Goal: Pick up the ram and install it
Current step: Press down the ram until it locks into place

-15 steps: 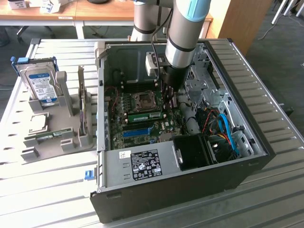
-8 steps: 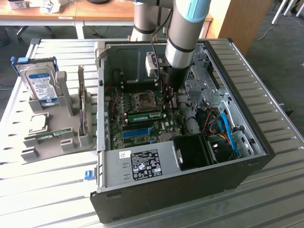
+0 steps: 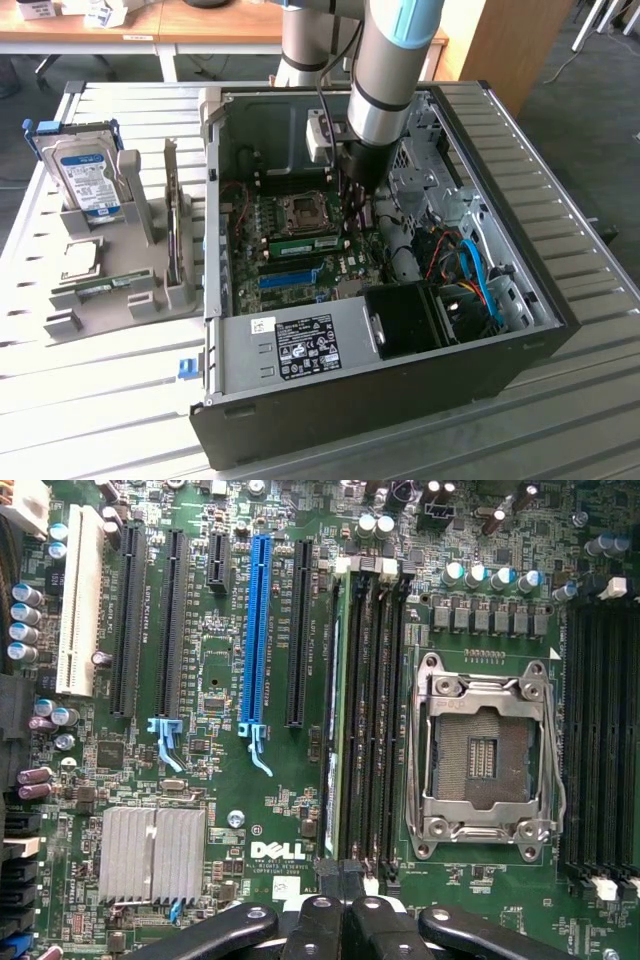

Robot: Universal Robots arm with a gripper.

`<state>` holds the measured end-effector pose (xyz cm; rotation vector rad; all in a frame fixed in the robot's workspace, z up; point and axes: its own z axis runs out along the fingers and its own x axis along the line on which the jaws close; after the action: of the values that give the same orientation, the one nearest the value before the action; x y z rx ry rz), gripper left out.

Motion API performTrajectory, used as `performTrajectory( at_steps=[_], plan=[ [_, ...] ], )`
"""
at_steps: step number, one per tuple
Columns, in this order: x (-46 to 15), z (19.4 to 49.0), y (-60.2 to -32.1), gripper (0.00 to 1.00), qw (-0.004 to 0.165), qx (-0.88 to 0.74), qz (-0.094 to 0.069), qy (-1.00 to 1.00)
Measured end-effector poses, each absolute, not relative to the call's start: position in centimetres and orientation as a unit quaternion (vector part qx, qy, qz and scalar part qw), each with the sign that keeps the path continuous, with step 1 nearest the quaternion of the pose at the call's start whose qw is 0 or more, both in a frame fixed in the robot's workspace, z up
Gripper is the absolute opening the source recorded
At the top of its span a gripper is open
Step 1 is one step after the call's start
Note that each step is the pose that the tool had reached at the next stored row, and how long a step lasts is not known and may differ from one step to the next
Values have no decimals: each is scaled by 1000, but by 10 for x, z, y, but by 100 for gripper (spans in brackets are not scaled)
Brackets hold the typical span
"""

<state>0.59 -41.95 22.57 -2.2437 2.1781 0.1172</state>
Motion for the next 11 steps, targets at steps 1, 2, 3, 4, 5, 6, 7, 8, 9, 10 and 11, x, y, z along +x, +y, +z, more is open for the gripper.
performTrajectory(
  at_steps=[1,2,3,4,5,6,7,8,9,10,11],
  plan=[
    [6,226,-420,11,6,-717,37,696],
    [6,226,-420,11,6,-717,37,696],
    [6,226,-420,11,6,-717,37,696],
    [6,226,-420,11,6,-717,37,696],
    [6,225,-420,11,6,-717,37,696],
    [6,225,-419,11,6,-717,38,696],
    [6,225,-419,11,6,-717,37,696],
    [6,225,-420,11,6,-717,37,696],
    [6,225,-420,11,6,-717,37,696],
    [6,225,-420,11,6,-717,37,696],
    [6,225,-420,11,6,-717,37,696]
  ],
)
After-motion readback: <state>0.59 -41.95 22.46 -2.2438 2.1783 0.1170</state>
